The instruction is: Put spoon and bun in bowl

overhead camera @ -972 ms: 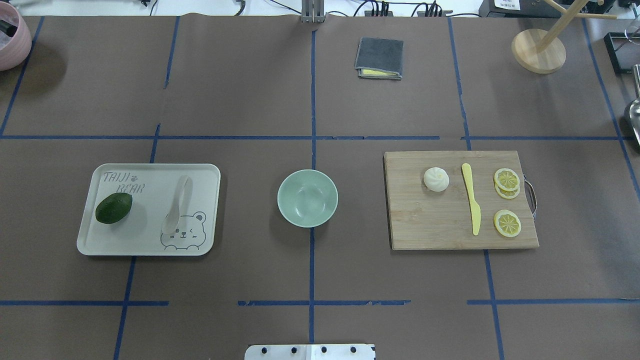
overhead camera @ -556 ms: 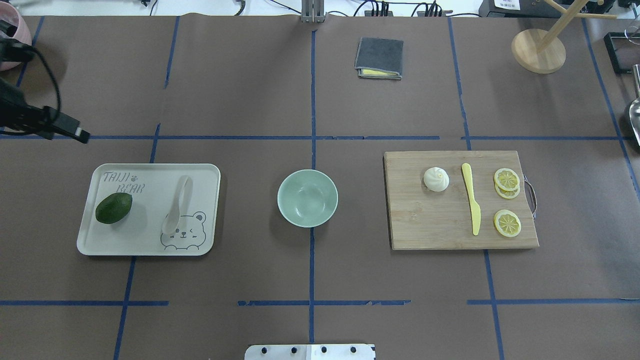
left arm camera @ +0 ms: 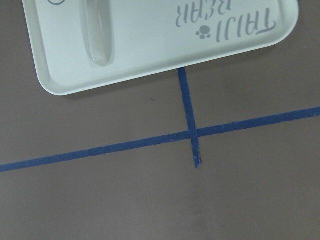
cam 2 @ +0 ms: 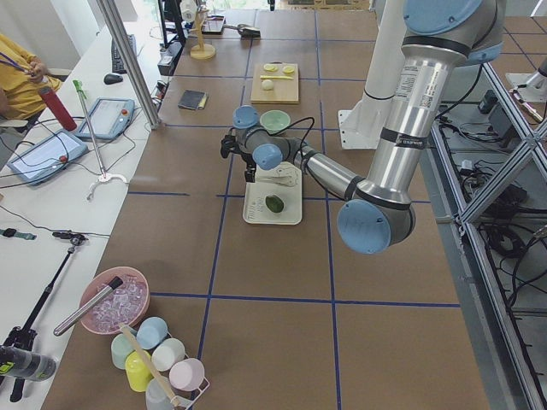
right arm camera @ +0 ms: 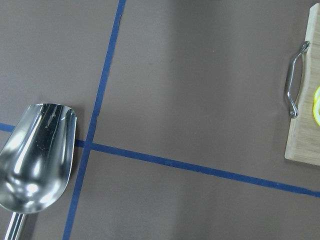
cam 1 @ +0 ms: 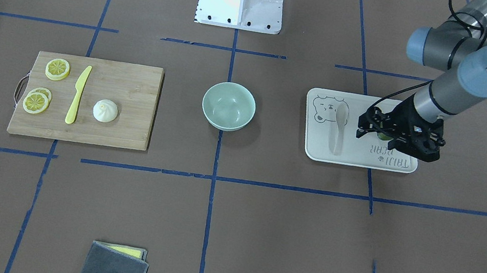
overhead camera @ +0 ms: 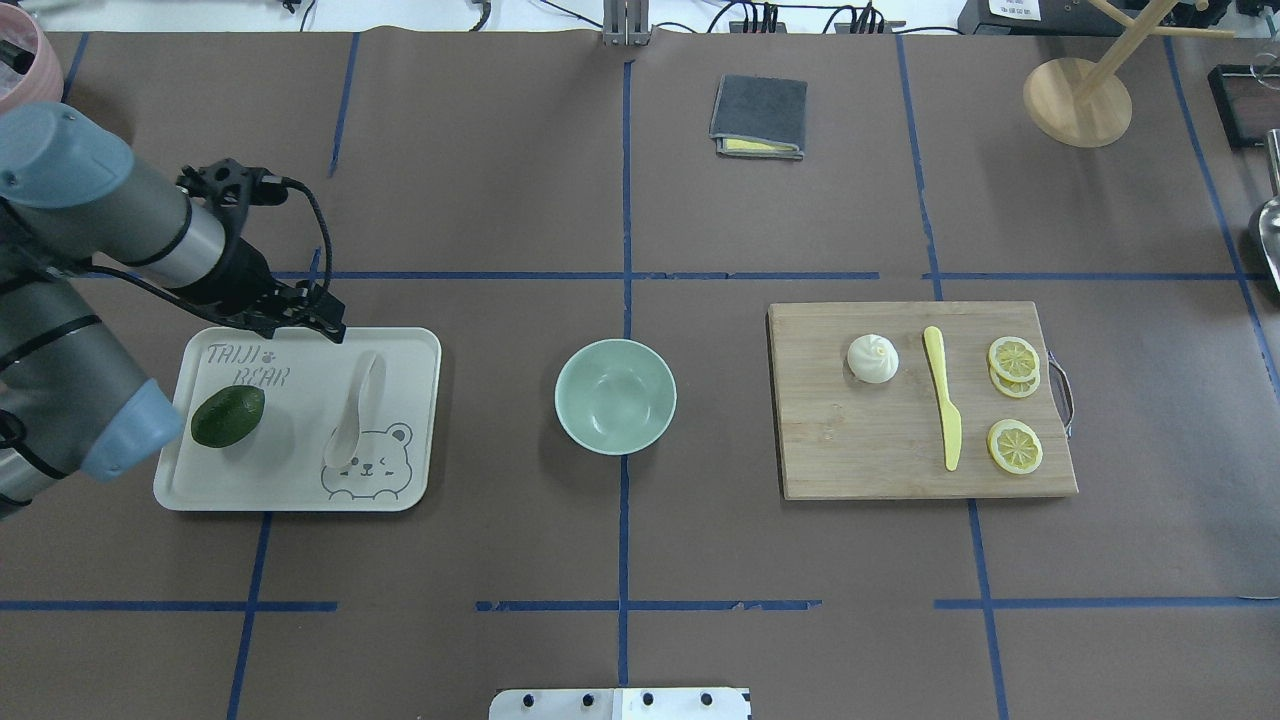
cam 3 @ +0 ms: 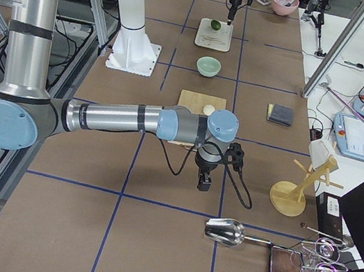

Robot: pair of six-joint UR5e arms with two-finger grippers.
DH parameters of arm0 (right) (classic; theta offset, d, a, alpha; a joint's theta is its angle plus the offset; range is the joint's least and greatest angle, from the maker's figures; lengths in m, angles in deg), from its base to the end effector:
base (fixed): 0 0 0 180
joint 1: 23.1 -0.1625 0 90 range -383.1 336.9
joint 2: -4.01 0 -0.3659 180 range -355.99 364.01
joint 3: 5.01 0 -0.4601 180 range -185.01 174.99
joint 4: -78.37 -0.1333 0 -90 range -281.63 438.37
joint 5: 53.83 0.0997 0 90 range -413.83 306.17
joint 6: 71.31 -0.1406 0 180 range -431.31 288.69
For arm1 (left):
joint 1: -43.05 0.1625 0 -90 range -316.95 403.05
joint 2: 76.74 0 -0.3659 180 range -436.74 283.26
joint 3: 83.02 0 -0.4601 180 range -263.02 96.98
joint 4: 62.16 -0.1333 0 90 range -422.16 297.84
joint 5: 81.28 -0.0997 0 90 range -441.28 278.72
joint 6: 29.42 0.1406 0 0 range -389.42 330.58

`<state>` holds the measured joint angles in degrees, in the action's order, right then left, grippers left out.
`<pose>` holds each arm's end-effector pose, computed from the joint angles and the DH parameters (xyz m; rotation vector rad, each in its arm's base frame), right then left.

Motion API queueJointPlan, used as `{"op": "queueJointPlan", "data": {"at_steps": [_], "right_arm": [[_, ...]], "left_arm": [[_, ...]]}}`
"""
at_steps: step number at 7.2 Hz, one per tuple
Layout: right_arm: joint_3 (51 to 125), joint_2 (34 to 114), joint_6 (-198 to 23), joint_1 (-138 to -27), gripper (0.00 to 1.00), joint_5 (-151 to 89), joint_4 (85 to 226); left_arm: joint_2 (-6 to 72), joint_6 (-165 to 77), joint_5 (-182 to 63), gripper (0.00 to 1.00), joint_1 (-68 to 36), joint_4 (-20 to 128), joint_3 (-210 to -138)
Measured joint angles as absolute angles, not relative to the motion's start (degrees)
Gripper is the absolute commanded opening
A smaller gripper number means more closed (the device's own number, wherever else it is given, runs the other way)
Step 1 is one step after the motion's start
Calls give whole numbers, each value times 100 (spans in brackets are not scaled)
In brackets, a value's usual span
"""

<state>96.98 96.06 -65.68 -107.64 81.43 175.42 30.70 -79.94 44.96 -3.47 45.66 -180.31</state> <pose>-0.0185 -0.5454 0.5426 0.0490 -0.7911 -0.2033 0.4299 -0.5263 0.3352 0.0482 0.9339 0.1210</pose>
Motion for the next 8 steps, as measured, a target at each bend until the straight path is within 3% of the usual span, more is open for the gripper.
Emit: {"op": "queueJointPlan", "data": {"at_steps": [3, 5, 6, 7, 8], "right_arm": [[9681, 9620, -6561, -10745, 100, 8144, 17549], [9672, 9621, -6561, -10734, 100, 8143, 17549], [9669, 9624, -6563, -10728, 100, 8144, 17549], [9665, 9625, -6562, -10727, 100, 8144, 17549], [9662, 9623, -6562, -10728, 100, 8144, 17549]], "left_arm": [[3317, -8066, 3765, 75, 130, 4105, -17947], [3317, -7976, 3690, 73, 304, 4069, -17928], [3314, -7903, 3681, 66, 376, 4058, -17916], [3310, -7867, 3678, 52, 418, 4052, -17898], [3304, -7853, 3676, 48, 442, 4048, -17878]]}}
